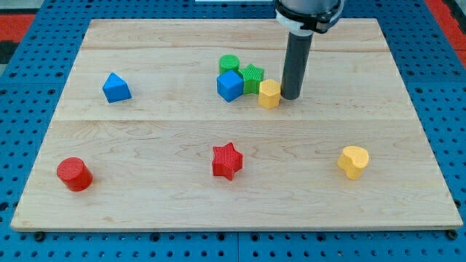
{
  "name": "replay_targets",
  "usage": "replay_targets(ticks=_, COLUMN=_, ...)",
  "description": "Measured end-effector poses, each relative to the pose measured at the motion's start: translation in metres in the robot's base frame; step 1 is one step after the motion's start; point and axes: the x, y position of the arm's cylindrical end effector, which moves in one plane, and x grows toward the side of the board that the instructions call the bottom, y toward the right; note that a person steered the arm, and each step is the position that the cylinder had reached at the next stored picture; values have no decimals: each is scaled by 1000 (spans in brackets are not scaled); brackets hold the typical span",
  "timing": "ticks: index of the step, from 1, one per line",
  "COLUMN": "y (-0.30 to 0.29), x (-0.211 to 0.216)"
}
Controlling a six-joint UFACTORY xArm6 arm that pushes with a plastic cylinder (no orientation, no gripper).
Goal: Push the red star parallel to red circle at bottom center
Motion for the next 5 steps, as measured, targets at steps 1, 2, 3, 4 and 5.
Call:
replay_targets(ticks=1, y=-33, x=-3)
replay_targets(ticks=2, y=-23, x=8)
replay_targets(ticks=3, y=26, x=72)
replay_targets(ticks=4, y=-6, x=125)
replay_targets(ticks=5, y=-63, x=144)
